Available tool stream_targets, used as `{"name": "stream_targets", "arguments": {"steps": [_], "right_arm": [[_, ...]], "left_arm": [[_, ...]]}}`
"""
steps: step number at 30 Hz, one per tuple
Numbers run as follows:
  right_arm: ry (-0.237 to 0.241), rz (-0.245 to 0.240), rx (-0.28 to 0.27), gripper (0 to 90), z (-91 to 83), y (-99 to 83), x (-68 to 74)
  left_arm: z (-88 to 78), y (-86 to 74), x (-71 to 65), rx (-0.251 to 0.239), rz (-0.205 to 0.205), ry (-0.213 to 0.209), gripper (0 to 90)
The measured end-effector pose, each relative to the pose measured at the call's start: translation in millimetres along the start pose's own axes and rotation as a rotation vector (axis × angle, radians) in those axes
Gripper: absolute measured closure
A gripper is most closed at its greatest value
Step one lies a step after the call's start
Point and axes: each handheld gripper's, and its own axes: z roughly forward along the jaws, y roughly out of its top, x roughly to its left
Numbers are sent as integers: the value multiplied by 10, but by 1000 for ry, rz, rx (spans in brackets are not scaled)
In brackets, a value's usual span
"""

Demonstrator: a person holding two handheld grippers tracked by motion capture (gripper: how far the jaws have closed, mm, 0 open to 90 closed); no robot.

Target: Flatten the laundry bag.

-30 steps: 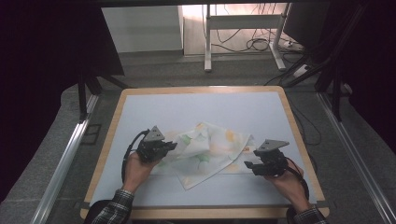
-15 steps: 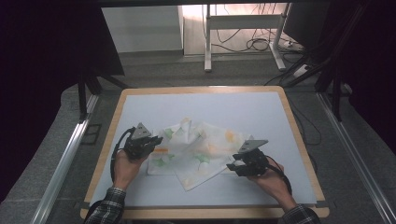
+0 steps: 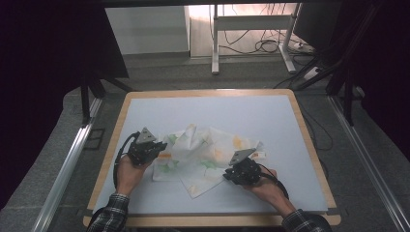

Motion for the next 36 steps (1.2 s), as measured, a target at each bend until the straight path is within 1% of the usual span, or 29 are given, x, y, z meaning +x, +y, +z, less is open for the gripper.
{"name": "stream_targets", "arguments": {"steps": [1, 2, 3, 6, 8, 11, 14, 16, 19, 20, 21, 23, 25, 27, 30, 31, 32, 35, 36], "right_arm": [[-4, 14, 7, 863, -2, 4, -1], [-1, 24, 14, 872, -6, 13, -2], [12, 39, 27, 877, -18, 22, -16], [21, 67, 31, 877, -50, 18, -54], [20, 79, 15, 876, -115, 26, -86], [15, 96, -23, 874, -235, 56, -123], [-5, 92, -39, 874, -332, 98, -178], [-21, 98, -55, 874, -397, 135, -243], [-47, 114, -92, 873, -514, 199, -375], [-56, 121, -101, 873, -554, 216, -419], [-73, 131, -118, 873, -615, 237, -493], [-90, 146, -136, 873, -673, 254, -577], [-108, 184, -164, 873, -753, 272, -716], [-130, 206, -180, 873, -804, 282, -823], [-154, 245, -207, 873, -856, 294, -990], [-165, 265, -216, 873, -864, 297, -1086], [-169, 282, -220, 873, -862, 299, -1146], [-187, 324, -222, 872, -835, 306, -1302], [-189, 333, -223, 872, -822, 306, -1345]], "left_arm": [[1, 1, -4, 0, 3, 2, 861], [-3, 4, -7, 0, 9, 5, 862], [-9, 7, -5, -2, 12, 7, 864], [-42, 9, 8, -19, 5, 13, 865], [-63, 7, 22, -24, 4, 18, 865], [-83, 7, 46, -31, -2, 20, 865], [-90, 13, 87, -30, -3, 36, 865], [-93, 15, 123, -32, -12, 40, 864], [-96, 14, 188, -31, -23, 47, 862], [-95, 15, 230, -31, -28, 55, 862], [-93, 15, 253, -32, -34, 57, 860], [-75, 18, 313, -36, -51, 60, 860], [-41, 27, 366, -33, -60, 63, 858], [-5, 37, 401, -26, -64, 67, 858], [101, 68, 476, -7, -71, 74, 857], [132, 79, 500, 4, -72, 79, 855], [158, 85, 517, 6, -76, 81, 855], [248, 103, 599, 34, -85, 95, 853], [290, 106, 644, 43, -92, 96, 852]]}}
